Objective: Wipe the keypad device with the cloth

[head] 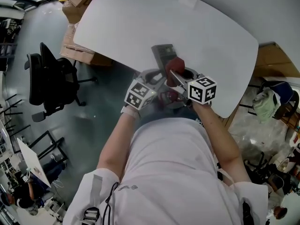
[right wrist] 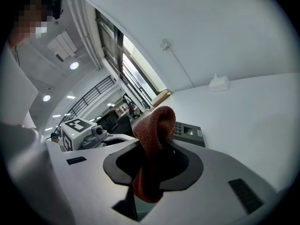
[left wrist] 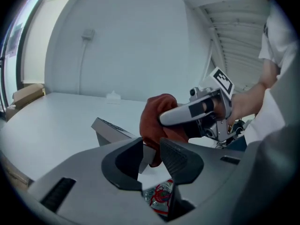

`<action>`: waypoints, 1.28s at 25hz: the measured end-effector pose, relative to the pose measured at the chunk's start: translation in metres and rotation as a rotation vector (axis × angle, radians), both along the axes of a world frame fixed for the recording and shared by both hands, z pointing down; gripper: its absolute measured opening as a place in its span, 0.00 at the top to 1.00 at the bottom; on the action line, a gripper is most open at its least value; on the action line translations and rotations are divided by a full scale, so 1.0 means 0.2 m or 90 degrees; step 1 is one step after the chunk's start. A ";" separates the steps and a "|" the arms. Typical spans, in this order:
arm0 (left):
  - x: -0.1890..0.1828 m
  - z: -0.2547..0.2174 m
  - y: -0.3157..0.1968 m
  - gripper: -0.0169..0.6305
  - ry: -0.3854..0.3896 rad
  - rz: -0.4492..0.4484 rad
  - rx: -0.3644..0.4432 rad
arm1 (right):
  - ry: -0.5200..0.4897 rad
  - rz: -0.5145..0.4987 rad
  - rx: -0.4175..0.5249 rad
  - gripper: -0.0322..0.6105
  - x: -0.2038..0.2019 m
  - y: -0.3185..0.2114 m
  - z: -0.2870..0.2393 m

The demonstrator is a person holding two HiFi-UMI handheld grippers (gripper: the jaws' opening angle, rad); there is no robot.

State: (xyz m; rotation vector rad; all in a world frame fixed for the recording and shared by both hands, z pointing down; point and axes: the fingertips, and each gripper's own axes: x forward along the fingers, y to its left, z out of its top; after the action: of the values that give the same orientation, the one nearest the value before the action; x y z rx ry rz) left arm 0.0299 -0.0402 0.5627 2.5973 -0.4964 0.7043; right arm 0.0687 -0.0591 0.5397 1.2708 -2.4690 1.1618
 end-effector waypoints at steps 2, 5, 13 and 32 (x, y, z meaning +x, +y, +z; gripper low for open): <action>0.01 0.04 0.00 0.83 -0.009 0.022 -0.011 | 0.007 0.000 -0.014 0.80 -0.03 -0.02 0.04; 0.02 0.08 0.00 0.83 -0.016 0.053 -0.011 | 0.029 0.000 -0.026 0.80 -0.05 -0.04 0.10; 0.03 0.10 0.00 0.80 0.020 0.089 -0.011 | 0.056 0.000 -0.053 0.80 -0.03 -0.07 0.18; 0.02 0.11 0.00 0.80 0.013 0.063 -0.032 | 0.101 0.095 -0.081 0.80 0.26 -0.15 0.47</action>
State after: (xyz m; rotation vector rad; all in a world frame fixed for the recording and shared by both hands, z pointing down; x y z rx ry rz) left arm 0.0336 -0.0400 0.5844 2.5936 -0.3420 0.7118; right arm 0.1204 -0.0884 0.6336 1.4685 -2.1840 1.1802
